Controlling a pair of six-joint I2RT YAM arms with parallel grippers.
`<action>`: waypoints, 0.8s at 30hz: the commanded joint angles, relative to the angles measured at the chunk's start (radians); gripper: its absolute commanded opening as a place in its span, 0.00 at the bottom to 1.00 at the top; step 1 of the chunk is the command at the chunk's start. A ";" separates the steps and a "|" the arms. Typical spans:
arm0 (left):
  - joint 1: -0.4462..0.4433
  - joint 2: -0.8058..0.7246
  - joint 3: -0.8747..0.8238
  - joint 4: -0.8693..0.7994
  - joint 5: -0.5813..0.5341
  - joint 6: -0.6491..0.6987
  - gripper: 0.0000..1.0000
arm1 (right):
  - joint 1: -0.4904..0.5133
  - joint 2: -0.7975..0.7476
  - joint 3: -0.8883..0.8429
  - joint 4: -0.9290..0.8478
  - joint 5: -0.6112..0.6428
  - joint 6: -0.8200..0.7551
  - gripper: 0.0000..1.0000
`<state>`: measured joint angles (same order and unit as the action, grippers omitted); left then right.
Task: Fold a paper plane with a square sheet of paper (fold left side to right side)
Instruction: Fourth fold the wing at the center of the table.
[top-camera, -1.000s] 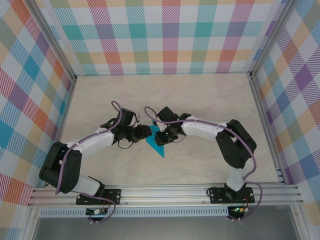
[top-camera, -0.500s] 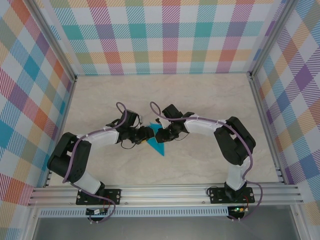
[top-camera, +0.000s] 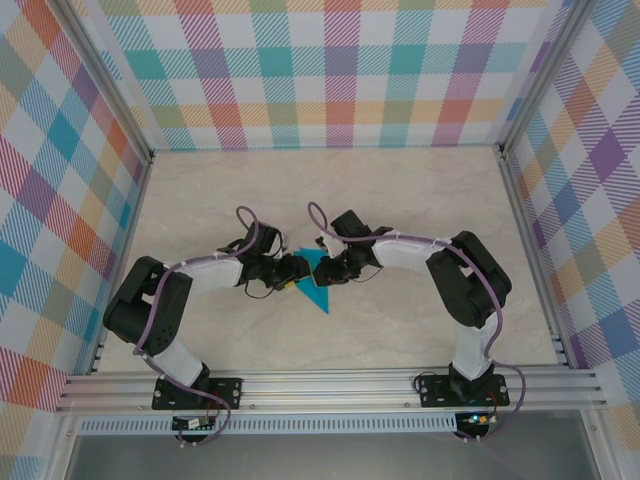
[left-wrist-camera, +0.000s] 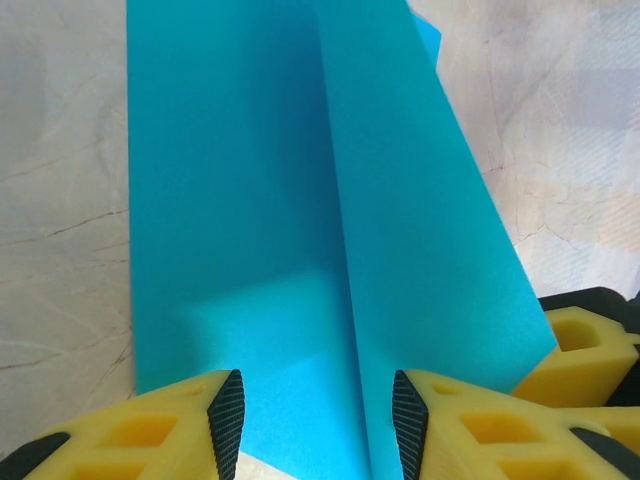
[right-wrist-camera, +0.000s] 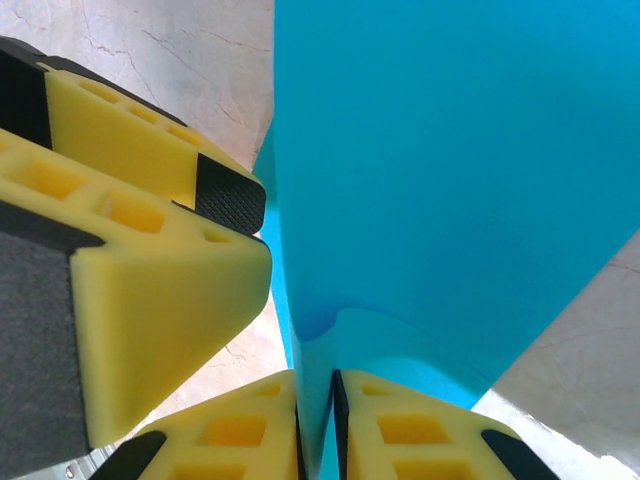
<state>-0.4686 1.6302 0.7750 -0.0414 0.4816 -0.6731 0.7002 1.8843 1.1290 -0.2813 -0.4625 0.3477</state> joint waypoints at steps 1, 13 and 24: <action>-0.007 0.014 0.020 0.039 0.018 -0.014 0.46 | -0.002 0.009 -0.016 0.027 -0.037 0.008 0.17; -0.015 0.059 0.030 0.055 0.024 -0.018 0.45 | -0.005 0.022 -0.025 0.041 -0.047 0.011 0.17; -0.013 0.006 0.008 0.084 0.028 -0.018 0.50 | -0.024 0.036 -0.034 0.065 -0.086 0.013 0.16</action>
<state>-0.4736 1.6798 0.7845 0.0074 0.4892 -0.6907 0.6868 1.8996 1.1118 -0.2462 -0.5076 0.3584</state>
